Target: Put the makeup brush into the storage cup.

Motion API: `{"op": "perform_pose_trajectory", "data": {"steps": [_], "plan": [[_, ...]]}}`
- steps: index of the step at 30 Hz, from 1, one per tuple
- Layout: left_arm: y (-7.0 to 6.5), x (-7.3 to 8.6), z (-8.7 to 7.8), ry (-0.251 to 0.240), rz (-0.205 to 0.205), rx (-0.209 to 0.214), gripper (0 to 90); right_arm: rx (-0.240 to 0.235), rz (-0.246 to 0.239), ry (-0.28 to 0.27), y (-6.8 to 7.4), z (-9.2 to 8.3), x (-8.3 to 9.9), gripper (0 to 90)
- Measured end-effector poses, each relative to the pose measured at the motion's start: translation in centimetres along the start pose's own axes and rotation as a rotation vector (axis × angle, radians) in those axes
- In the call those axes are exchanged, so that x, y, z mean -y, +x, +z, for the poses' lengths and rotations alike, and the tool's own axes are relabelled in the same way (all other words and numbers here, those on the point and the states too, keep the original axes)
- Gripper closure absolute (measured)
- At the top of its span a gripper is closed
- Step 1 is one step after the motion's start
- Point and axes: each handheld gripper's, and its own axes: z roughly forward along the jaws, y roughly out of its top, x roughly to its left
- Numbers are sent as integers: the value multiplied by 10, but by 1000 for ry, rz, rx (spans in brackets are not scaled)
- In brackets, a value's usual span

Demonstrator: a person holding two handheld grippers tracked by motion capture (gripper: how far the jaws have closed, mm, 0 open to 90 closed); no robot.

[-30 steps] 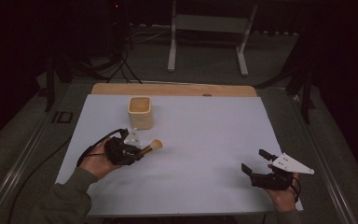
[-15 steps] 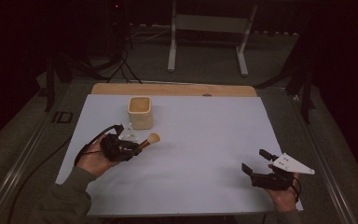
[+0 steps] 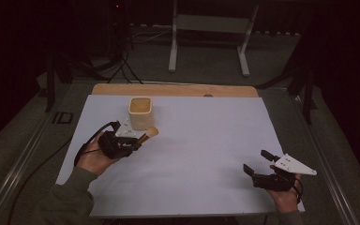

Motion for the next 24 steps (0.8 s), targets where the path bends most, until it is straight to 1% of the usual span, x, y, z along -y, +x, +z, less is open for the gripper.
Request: {"op": "perform_pose_trajectory", "data": {"steps": [1, 3, 6, 7, 10, 12, 13, 14, 17, 19, 22, 24], "plan": [[2, -1, -1, -8, -12, -15, 752, -1, -1, -2, 0, 0, 0, 94], [2, -1, -2, -13, -15, -31, 752, 0, 0, -1, 0, 0, 0, 94], [4, -1, -2, -21, -26, -32, 752, 1, -1, -2, 0, 0, 0, 94], [5, -1, -3, -28, -37, -39, 752, 1, 0, -2, 0, 0, 0, 94], [5, -1, -3, -31, -41, -50, 752, 1, 0, -2, 0, 0, 0, 94], [5, -1, -3, -31, -41, -50, 752, 1, 1, -1, 0, 0, 0, 94], [6, -2, -2, -44, -53, -60, 752, 2, 2, -2, 0, 0, 0, 94], [7, -2, -2, -53, -61, -61, 752, 2, 3, -1, 0, 0, 0, 94], [8, -3, -2, -60, -65, -72, 752, 2, 3, -1, -1, 0, 0, 94], [8, -3, -2, -62, -68, -71, 752, 1, 3, -1, -1, 0, 0, 94], [9, -4, -2, -65, -74, -88, 752, 1, 2, -1, -1, 0, 0, 94], [9, -4, -2, -65, -74, -88, 752, 2, 2, -1, -1, 0, 0, 94]]}}
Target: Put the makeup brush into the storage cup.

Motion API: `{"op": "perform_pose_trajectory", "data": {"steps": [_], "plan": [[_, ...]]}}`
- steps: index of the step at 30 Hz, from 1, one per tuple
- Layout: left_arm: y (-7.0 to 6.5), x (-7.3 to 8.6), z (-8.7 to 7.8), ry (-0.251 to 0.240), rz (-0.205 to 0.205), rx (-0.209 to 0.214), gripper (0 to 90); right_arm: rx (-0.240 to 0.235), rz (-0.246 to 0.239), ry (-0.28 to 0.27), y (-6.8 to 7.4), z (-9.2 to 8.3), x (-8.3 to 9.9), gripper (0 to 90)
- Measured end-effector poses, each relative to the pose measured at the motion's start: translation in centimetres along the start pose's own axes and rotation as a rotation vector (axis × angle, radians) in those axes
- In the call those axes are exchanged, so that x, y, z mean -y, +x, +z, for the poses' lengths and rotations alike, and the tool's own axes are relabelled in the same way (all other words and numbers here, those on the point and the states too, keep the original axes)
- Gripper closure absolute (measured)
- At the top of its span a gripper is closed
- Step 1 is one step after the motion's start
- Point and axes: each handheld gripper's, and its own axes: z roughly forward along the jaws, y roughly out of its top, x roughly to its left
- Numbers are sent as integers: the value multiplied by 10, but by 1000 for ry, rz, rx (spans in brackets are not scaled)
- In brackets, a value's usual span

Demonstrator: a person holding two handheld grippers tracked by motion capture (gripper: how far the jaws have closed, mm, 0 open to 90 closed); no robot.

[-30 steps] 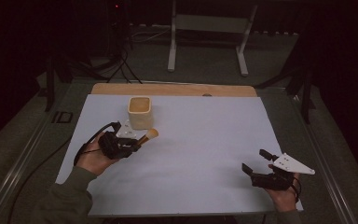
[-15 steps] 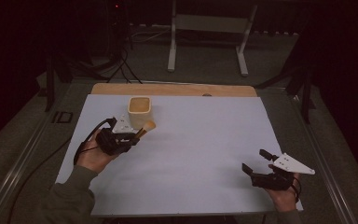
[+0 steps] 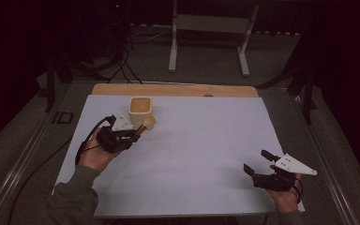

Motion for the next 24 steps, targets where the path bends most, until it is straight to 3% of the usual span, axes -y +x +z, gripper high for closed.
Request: {"op": "perform_pose_trajectory", "data": {"steps": [24], "plan": [[10, -4, 1, -98, -90, -65, 752, 0, 0, -2, 0, -1, 0, 94]]}}
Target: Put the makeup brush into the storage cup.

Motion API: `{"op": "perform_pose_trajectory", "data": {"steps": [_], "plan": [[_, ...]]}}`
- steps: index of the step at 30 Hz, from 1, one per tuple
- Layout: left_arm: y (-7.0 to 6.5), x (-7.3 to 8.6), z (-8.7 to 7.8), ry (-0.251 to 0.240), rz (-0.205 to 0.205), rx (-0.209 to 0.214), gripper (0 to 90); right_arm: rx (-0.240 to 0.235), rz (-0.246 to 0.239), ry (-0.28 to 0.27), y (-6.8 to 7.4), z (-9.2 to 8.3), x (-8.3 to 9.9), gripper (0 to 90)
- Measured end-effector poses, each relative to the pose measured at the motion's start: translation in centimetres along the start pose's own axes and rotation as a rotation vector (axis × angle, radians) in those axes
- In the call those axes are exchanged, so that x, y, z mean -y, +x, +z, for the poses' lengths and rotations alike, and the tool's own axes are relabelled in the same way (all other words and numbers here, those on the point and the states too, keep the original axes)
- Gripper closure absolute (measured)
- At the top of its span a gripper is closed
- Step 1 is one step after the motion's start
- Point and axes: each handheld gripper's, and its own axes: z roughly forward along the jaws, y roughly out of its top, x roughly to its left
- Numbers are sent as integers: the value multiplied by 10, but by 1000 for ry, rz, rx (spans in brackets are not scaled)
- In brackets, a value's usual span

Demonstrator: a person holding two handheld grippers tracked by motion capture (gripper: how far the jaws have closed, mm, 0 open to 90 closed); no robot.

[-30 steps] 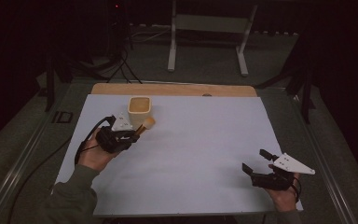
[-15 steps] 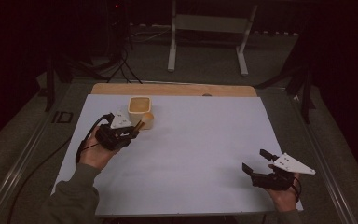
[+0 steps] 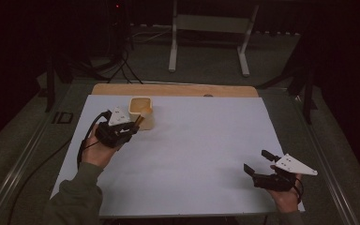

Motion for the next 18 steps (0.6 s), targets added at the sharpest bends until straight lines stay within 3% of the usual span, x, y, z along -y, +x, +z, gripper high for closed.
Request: {"op": "perform_pose_trajectory", "data": {"steps": [18], "plan": [[4, -8, 0, -65, -37, -54, 752, 0, -1, -1, 0, 0, 0, 94]]}}
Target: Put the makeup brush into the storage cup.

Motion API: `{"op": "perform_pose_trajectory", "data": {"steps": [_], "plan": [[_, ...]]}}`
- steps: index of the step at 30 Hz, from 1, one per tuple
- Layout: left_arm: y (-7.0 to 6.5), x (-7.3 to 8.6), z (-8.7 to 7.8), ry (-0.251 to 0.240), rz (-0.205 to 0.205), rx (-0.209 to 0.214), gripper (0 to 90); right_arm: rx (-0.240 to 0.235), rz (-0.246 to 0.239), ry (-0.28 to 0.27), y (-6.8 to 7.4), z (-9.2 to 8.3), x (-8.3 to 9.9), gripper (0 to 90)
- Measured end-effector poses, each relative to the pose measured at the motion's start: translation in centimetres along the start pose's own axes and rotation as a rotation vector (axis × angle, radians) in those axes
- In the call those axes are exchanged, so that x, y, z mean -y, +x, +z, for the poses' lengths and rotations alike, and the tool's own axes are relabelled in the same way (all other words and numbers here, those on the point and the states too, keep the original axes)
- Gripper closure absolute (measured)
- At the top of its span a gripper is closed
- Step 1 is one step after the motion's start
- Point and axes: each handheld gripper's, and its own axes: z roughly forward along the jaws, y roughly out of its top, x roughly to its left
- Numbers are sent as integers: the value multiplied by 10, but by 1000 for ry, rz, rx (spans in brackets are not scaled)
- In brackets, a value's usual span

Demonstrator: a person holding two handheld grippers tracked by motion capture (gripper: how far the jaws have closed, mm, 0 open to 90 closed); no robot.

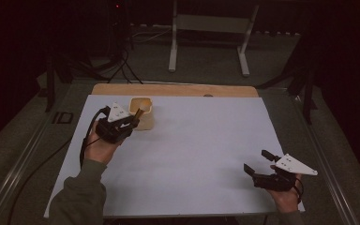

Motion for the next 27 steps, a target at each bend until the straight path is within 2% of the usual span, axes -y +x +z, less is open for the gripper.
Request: {"op": "perform_pose_trajectory", "data": {"steps": [11, 27], "plan": [[4, -4, -3, -46, -22, -48, 752, 0, 0, -1, 0, 0, 0, 94], [7, -8, 5, -100, -54, -74, 752, 1, 2, -1, 0, 0, 0, 94]]}}
